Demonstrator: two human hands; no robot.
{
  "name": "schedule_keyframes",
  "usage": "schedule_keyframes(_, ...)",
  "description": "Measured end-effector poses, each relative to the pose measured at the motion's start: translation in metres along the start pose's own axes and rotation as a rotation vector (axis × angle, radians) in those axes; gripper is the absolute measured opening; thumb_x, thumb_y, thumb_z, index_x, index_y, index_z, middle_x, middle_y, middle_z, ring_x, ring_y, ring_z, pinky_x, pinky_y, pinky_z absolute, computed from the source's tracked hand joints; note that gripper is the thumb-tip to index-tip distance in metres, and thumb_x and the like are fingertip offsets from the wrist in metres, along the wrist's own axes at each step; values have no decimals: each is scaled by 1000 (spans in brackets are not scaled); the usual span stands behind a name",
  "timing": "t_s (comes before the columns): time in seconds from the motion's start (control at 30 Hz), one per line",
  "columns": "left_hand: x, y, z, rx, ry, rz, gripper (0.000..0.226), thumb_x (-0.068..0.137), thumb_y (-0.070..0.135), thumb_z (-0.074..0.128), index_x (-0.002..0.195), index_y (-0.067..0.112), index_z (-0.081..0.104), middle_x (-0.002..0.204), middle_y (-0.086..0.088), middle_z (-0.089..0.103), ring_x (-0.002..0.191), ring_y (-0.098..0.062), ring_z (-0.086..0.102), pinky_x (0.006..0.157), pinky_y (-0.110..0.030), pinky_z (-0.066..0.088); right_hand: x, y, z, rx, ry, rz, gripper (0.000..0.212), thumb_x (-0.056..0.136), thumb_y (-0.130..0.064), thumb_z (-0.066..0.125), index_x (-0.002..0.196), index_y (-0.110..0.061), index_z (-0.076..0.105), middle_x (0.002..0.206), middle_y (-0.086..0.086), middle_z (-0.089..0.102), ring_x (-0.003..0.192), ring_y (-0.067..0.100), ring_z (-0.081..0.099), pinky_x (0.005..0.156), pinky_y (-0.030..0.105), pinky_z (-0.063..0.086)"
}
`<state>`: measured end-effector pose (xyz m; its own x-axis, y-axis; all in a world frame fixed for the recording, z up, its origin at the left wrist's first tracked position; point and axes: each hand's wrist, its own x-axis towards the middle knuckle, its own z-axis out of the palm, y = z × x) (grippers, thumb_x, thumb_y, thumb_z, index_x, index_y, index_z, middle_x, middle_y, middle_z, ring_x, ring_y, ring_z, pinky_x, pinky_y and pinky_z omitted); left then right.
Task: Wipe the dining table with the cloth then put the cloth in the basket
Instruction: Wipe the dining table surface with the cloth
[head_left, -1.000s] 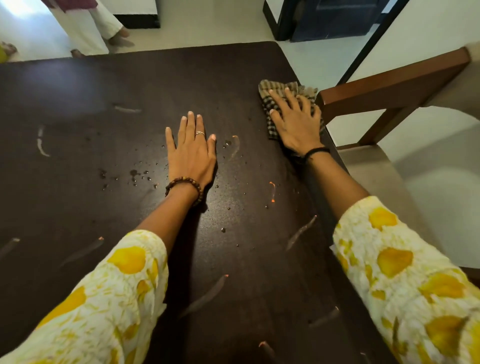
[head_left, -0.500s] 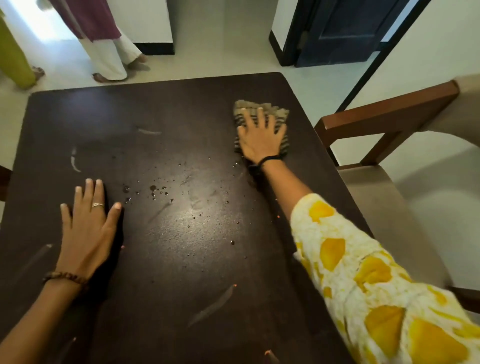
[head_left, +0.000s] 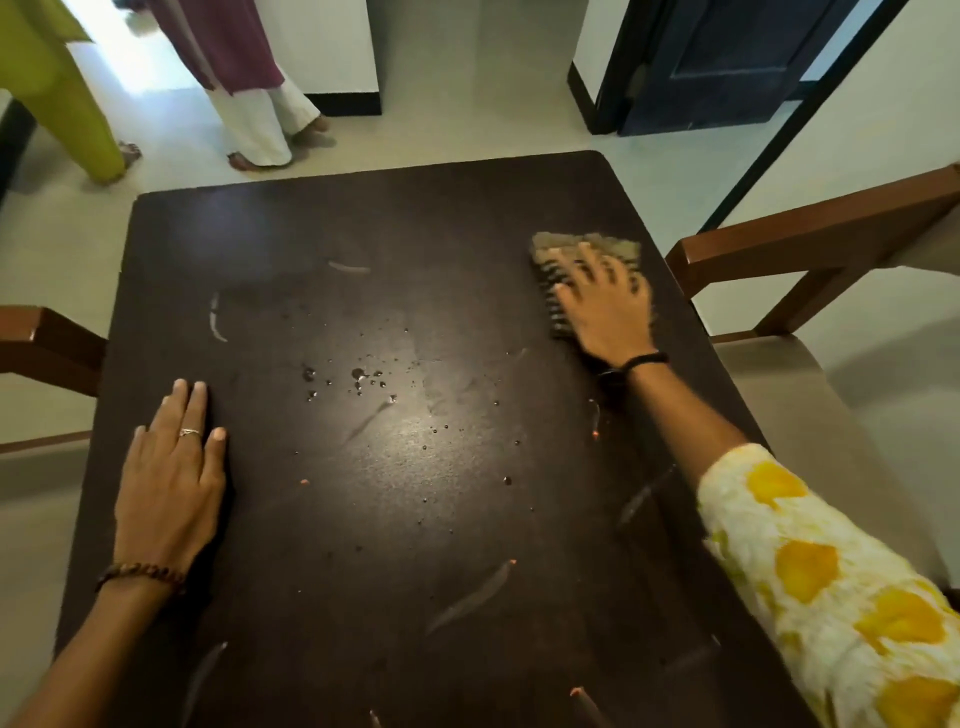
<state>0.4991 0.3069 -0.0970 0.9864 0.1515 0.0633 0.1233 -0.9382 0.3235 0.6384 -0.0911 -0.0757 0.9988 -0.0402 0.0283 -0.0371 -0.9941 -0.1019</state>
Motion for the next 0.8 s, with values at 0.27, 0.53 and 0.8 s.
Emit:
schedule_keyframes(0.27, -4, 0, 1, -42, 24, -13, 51, 98, 26, 30, 144, 10, 19, 151, -8, 21, 139, -19, 16, 114, -40, 8, -12, -77, 7, 41, 32, 205, 49, 98, -37, 32, 146, -34, 22, 156, 6, 20, 140, 32, 17, 111, 58, 8)
schedule_keyframes(0.53, -4, -1, 3, -14, 33, -22, 56, 93, 33, 23, 145, 12, 19, 152, -5, 20, 139, -13, 13, 114, -36, 4, -19, -238, 25, 71, -42, -166, 49, 98, -41, 27, 147, -33, 19, 157, 6, 16, 142, 30, 15, 112, 57, 4)
schedule_keyframes(0.8, -4, -3, 1, 20, 72, -267, 55, 98, 32, 34, 145, 7, 18, 153, -12, 18, 142, -25, 10, 112, -49, -2, -11, -155, 15, 4, -49, -217, 49, 99, -44, 25, 146, -37, 17, 157, -1, 16, 141, 24, 19, 112, 52, 13)
